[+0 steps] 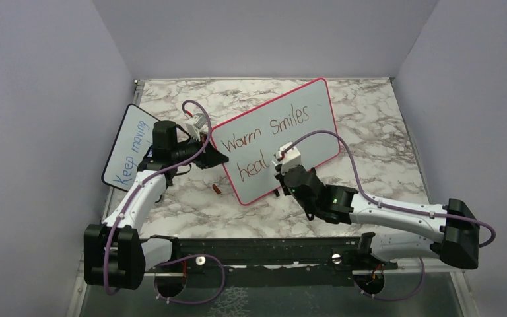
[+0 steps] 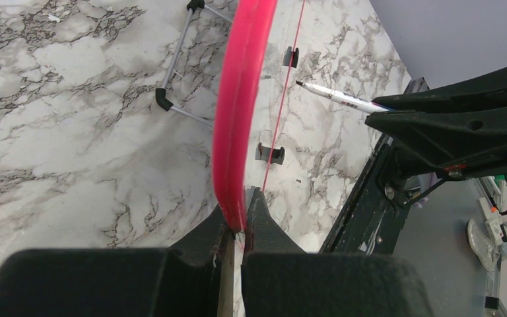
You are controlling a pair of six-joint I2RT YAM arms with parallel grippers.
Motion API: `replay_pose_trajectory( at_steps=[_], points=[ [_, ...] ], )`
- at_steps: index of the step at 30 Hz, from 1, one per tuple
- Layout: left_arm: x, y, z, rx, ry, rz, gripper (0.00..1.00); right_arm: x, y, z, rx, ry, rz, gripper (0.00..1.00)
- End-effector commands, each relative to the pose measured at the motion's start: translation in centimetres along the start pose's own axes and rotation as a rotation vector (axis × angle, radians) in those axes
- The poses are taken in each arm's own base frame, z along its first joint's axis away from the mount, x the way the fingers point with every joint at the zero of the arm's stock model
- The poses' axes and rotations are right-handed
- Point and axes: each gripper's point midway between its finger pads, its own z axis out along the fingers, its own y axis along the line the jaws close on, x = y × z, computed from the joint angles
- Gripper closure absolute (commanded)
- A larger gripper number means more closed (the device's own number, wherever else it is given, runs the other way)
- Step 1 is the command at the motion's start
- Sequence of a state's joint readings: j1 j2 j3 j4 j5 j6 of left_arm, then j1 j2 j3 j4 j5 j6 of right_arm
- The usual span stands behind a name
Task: Write a sentence on the whiteboard
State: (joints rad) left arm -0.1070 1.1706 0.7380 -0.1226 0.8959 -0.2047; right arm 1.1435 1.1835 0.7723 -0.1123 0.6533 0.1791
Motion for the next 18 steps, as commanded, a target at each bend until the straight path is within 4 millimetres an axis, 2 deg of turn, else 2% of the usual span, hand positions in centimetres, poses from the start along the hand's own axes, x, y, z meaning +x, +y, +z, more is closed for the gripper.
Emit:
replay_pose_trajectory(
  at_steps=[1, 6, 18],
  points=[
    [1.8, 3.5, -0.5, -0.175, 0.035, 0.001, 1.0, -2.5, -0.7, -0.6, 0.006, -0.095, 0.042, 1.0],
    [1.6, 3.5, -0.8, -0.194, 0.032, 0.014, 1.0, -2.6, -1.4, -0.8, 0.035, -0.095, 0.026, 0.99],
    [1.1, 4.4, -1.9, -0.278, 0.027, 0.048, 1.0, -1.7, -3.8, -1.1, 0.101, -0.068, -0.004, 1.0]
  ],
)
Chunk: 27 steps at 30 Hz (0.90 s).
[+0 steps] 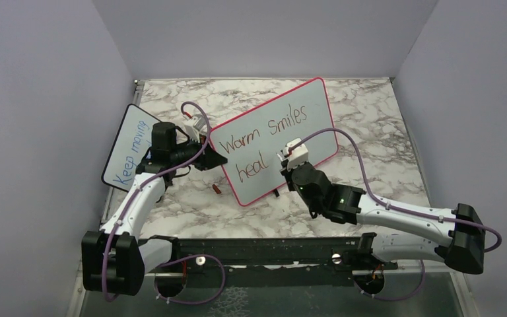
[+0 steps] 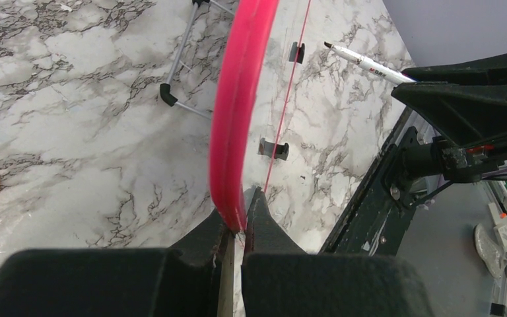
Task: Write a sentence on the whiteboard
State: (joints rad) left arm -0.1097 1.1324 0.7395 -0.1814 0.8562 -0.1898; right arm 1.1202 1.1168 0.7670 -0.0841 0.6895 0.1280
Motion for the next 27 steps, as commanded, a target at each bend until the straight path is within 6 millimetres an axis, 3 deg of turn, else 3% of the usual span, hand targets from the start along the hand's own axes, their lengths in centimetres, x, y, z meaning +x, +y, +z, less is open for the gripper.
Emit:
replay_pose_trajectory(
  at_steps=[1, 6, 10, 27],
  points=[
    [0.8, 4.6, -1.2, -0.245, 0.019, 0.047, 1.0, 0.5, -2.0, -0.4, 0.059, 0.004, -0.02, 1.0],
    [0.4, 4.8, -1.4, -0.254, 0.009, 0.048, 1.0, 0.5, -2.7, -0.2, 0.047, -0.003, -0.007, 1.0],
    [0.4, 4.6, -1.3, -0.237, 0.006, 0.045, 1.0, 0.3, -2.0, 0.1, 0.008, -0.016, -0.003, 1.0],
    [0.7, 4.2, -1.0, -0.198, 0.008, 0.035, 1.0, -3.0, -0.7, 1.9, -0.022, -0.098, -0.036, 1.0]
  ],
)
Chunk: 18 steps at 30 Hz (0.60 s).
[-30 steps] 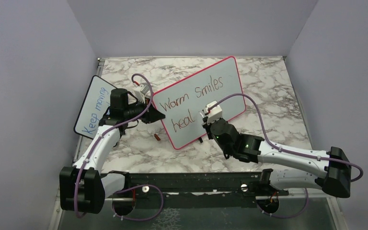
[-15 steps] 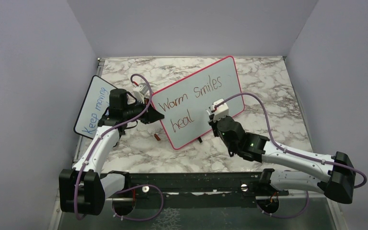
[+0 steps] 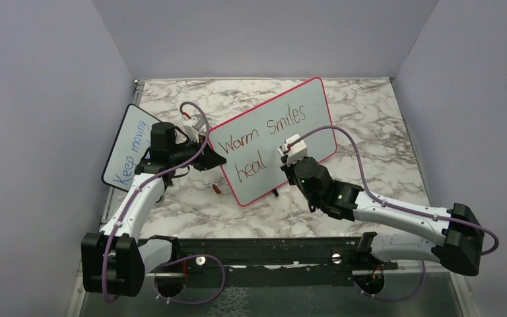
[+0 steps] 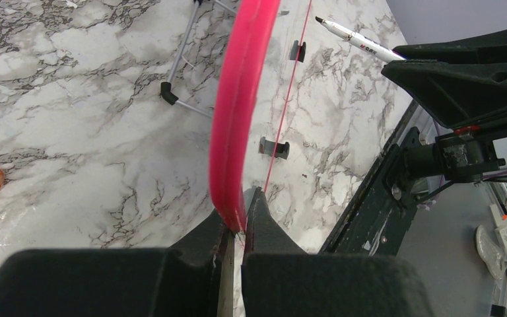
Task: Write a sentence on the whiteboard
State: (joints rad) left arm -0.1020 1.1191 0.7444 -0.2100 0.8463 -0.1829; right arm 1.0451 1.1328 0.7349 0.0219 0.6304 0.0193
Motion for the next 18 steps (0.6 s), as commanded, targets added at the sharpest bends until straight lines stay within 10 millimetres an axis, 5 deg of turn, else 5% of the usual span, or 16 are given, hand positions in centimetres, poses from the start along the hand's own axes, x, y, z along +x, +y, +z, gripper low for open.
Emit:
replay_pose_trajectory(
  at_steps=[1, 18],
  points=[
    [0.6, 4.1, -0.5, -0.181, 0.007, 0.039, 1.0, -2.9, 0.5, 0.5, -0.03, -0.07, 0.014, 1.0],
    [0.6, 4.1, -0.5, -0.182, 0.007, 0.039, 1.0, -1.9, 0.7, 1.5, -0.038, -0.023, 0.009, 0.99]
  ],
)
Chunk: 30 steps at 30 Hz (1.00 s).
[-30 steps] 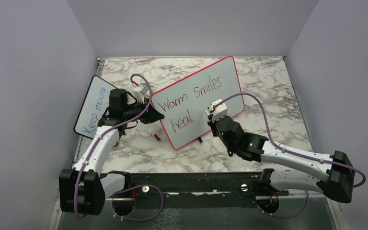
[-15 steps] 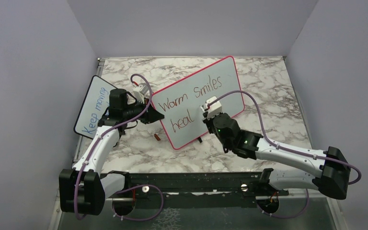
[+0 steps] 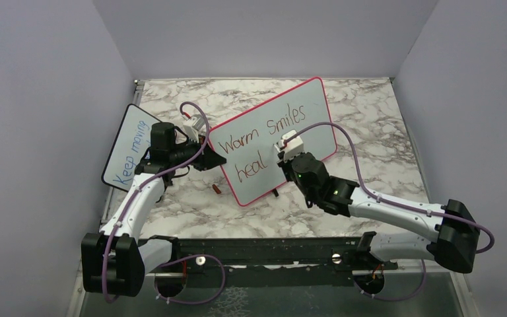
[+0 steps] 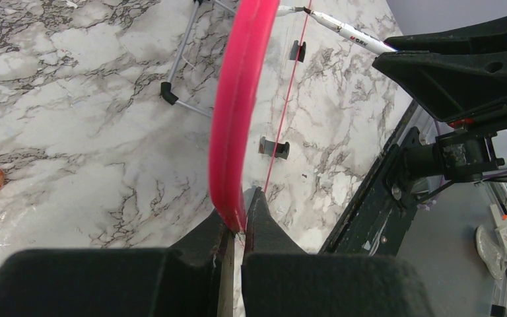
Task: Write a sentence on the whiteboard
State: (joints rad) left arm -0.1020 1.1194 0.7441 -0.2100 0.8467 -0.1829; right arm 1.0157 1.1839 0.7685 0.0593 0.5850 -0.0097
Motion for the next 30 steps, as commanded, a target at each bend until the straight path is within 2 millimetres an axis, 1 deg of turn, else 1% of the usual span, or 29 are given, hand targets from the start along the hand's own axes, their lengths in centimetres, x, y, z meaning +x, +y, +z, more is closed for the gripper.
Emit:
replay_pose_trajectory(
  at_steps=[1, 4, 13, 17, 22, 30],
  points=[
    [0.6, 4.2, -0.5, -0.182, 0.007, 0.038, 1.0, -0.8, 0.4, 0.2, -0.022, -0.005, 0.026, 1.0],
    [0.6, 4.1, -0.5, -0.182, 0.006, 0.039, 1.0, -0.1, 0.5, 0.1, -0.024, 0.026, 0.039, 1.0],
    [0.6, 4.2, -0.5, -0.182, 0.007, 0.039, 1.0, 3.3, 0.9, -0.9, -0.048, 0.147, 0.053, 0.99],
    [0.6, 4.2, -0.5, -0.182, 0.008, 0.037, 1.0, 4.4, 1.1, -1.4, -0.062, 0.18, 0.066, 1.0],
    [0.6, 4.2, -0.5, -0.182, 0.009, 0.037, 1.0, 5.0, 1.0, -1.8, -0.065, 0.197, 0.068, 1.0],
    [0.7, 4.3, -0.5, -0.185, 0.01, 0.035, 1.0, 4.9, 0.9, -2.0, -0.071, 0.194, 0.073, 1.0]
  ],
)
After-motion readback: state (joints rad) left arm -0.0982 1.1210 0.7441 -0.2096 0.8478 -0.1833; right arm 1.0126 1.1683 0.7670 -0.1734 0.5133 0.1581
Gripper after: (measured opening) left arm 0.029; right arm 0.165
